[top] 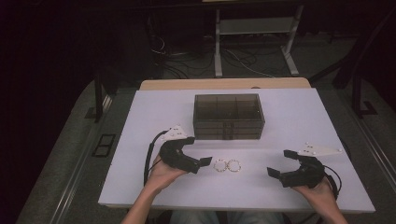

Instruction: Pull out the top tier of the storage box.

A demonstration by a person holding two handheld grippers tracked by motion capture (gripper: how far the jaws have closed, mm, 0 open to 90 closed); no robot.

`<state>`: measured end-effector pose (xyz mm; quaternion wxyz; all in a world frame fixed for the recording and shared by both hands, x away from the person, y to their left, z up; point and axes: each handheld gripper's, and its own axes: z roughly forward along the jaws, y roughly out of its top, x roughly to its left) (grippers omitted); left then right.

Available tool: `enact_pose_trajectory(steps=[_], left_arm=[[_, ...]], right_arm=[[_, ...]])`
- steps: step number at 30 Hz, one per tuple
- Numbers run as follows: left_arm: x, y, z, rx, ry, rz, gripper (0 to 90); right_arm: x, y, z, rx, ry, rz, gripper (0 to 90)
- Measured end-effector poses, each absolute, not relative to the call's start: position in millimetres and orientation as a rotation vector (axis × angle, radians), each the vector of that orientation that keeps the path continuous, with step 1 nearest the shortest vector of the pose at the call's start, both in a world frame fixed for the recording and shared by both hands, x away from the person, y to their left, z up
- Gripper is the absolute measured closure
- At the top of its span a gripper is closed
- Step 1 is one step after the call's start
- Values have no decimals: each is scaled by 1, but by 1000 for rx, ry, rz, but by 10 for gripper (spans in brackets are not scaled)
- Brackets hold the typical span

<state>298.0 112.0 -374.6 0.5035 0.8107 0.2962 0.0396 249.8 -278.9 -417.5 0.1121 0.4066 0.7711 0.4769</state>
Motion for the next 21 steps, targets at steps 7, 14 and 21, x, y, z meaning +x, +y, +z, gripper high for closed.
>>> enact_pose_trajectory(steps=[7, 14, 21], left_arm=[[302, 104, -375, 1937, 734, 72, 0], [303, 90, -377, 1932, 732, 69, 0], [304, 83, -379, 1910, 747, 49, 0]], right_arm=[[250, -279, -418, 1194, 2264, 1401, 3], [250, -278, -418, 1192, 2270, 1396, 3], [250, -278, -418, 1188, 2276, 1394, 3]])
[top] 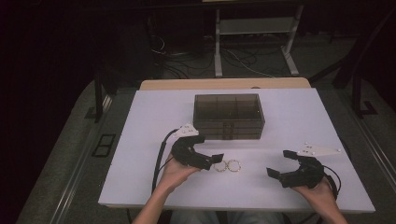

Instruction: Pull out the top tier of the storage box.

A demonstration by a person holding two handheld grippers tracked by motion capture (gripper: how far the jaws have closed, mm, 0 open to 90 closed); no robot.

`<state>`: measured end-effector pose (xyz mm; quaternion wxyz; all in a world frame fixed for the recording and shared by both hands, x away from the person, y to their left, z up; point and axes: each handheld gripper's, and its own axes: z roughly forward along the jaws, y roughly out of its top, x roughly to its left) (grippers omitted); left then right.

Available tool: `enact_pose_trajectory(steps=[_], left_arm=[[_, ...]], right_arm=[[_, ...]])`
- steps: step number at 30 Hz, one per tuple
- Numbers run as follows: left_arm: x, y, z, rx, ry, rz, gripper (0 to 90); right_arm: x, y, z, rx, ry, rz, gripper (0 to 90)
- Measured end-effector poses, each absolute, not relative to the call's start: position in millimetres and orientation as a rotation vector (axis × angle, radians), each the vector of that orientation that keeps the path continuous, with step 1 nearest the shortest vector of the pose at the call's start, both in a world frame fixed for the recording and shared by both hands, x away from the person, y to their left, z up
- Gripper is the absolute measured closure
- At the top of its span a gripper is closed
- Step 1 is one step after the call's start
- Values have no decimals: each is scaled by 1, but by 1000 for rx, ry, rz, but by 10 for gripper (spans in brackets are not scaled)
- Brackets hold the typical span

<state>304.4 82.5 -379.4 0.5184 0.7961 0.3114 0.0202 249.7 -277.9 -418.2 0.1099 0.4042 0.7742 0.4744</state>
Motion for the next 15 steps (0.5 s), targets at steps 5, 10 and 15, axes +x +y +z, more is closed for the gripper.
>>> enact_pose_trajectory(steps=[5, 10, 15], left_arm=[[305, 76, -382, 1879, 749, 22, 0], [307, 72, -384, 1860, 764, 6, 0], [311, 67, -386, 1788, 787, -54, 0]], right_arm=[[249, -277, -418, 1185, 2280, 1399, 3], [249, -277, -418, 1178, 2281, 1396, 3], [250, -277, -418, 1178, 2283, 1397, 3]])
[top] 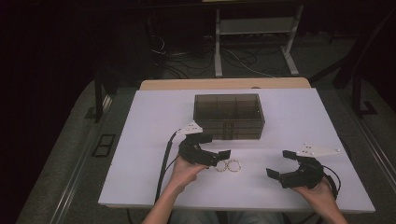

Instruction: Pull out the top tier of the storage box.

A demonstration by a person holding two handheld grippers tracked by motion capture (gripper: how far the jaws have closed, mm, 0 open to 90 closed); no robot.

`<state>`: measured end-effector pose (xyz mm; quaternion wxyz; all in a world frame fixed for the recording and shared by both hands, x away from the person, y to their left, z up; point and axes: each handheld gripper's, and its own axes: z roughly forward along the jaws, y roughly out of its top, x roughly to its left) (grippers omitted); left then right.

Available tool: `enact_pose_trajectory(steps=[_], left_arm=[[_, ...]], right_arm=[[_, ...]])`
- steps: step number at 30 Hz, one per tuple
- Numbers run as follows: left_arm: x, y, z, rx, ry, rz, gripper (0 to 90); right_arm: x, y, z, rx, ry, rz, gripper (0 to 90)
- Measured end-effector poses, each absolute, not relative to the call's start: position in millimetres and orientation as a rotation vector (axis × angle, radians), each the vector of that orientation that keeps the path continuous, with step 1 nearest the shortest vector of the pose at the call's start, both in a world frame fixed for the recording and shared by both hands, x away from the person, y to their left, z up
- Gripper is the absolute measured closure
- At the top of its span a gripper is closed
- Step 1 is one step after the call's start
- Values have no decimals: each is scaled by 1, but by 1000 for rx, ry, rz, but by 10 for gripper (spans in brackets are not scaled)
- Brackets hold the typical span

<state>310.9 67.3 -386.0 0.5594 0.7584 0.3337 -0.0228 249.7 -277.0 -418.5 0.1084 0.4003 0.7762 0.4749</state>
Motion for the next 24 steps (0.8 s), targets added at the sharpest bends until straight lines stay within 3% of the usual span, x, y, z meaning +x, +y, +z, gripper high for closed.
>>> enact_pose_trajectory(steps=[19, 24], left_arm=[[321, 55, -397, 1632, 914, -162, 0], [324, 52, -405, 1554, 952, -249, 0]], right_arm=[[250, -277, -419, 1168, 2290, 1394, 3], [250, -277, -419, 1168, 2289, 1393, 3]])
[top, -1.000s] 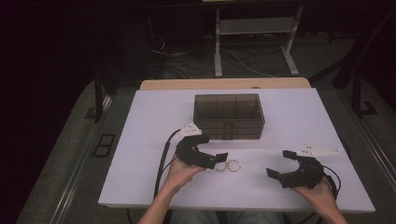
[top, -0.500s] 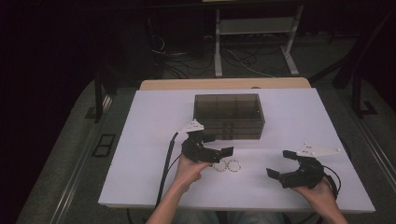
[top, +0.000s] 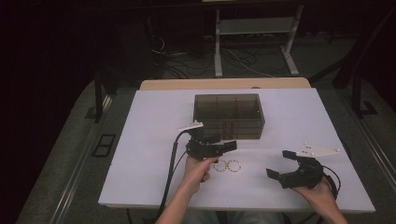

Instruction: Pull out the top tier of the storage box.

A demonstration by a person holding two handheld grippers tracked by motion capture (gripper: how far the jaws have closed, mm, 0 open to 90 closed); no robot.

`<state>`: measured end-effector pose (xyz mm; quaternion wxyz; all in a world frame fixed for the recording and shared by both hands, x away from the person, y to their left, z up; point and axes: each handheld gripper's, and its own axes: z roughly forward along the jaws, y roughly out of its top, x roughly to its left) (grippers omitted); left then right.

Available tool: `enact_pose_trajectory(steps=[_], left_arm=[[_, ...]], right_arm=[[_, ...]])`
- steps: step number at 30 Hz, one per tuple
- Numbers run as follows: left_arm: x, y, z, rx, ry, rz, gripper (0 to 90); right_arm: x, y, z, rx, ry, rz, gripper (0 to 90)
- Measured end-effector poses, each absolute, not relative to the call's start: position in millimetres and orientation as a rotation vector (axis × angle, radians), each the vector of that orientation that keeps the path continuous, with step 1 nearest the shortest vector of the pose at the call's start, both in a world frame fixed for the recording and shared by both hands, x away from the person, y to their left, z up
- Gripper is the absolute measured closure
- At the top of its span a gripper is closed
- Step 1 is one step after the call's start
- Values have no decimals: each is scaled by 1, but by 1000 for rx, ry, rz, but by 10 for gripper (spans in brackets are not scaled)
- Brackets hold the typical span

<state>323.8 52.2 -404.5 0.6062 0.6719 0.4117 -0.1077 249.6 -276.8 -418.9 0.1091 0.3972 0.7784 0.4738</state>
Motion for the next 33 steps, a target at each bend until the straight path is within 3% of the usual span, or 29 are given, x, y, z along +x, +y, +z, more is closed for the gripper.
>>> enact_pose_trajectory(steps=[26, 33], left_arm=[[344, 51, -419, 1222, 1232, -428, 0], [349, 51, -421, 1213, 1291, -413, 0]], right_arm=[[250, -275, -420, 1156, 2311, 1378, 3], [250, -274, -420, 1147, 2317, 1374, 3]])
